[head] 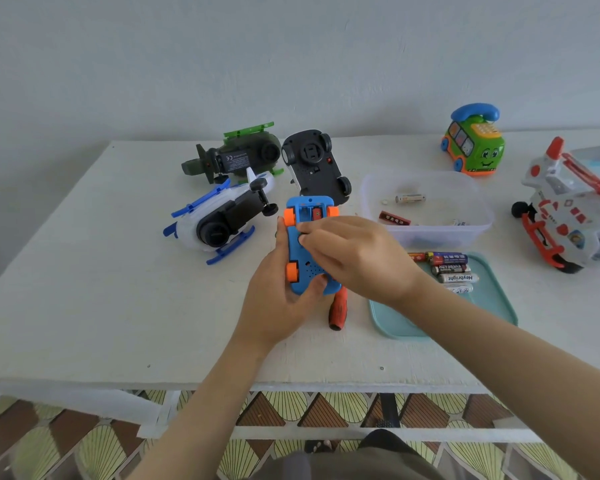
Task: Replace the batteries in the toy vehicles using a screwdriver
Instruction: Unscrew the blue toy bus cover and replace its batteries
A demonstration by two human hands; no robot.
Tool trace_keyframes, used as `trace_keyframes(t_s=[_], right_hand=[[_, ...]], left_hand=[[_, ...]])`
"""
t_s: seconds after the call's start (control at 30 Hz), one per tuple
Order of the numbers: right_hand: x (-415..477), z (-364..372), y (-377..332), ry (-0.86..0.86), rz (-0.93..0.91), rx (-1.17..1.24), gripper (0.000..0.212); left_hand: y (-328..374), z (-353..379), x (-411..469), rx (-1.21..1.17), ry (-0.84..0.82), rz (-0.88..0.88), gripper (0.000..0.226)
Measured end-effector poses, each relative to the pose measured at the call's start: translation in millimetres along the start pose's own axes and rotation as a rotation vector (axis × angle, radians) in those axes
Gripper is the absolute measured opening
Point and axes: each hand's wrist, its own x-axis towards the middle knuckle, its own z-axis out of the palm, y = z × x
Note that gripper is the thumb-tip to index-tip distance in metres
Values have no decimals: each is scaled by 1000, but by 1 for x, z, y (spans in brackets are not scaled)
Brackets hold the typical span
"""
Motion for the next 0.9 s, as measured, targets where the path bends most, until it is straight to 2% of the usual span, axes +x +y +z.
trace_keyframes(t_s=[0.13,0.27,0.33,0.4,0.47,0.57,0.63,0.77,0.9], right_hand=[[-5,5,8,2,-67,-42,14],[-6,8,9,66,82,19,11],[-3,6,8,79,181,30,17],[2,3,4,39,322,104,35],[7,-1,1,-44,544,252,59],[12,-1,-4,-107,904,629,77],[11,5,-5,-62,1014,787,75],[10,12,-9,14,1045,855,67],[13,14,-10,47,1100,890,63]], left_hand=[[-1,1,0,-18,-9,-14,77],[-1,1,0,-17,-12,-16,80],[0,1,0,-16,-13,-15,81],[1,0,0,-27,-17,-14,80],[2,0,1,-28,-23,-17,79],[2,-1,1,-11,-27,-30,81],[0,0,1,-11,-30,-39,85],[-1,0,0,-12,-24,-41,89],[4,-1,0,-3,-6,-42,81]])
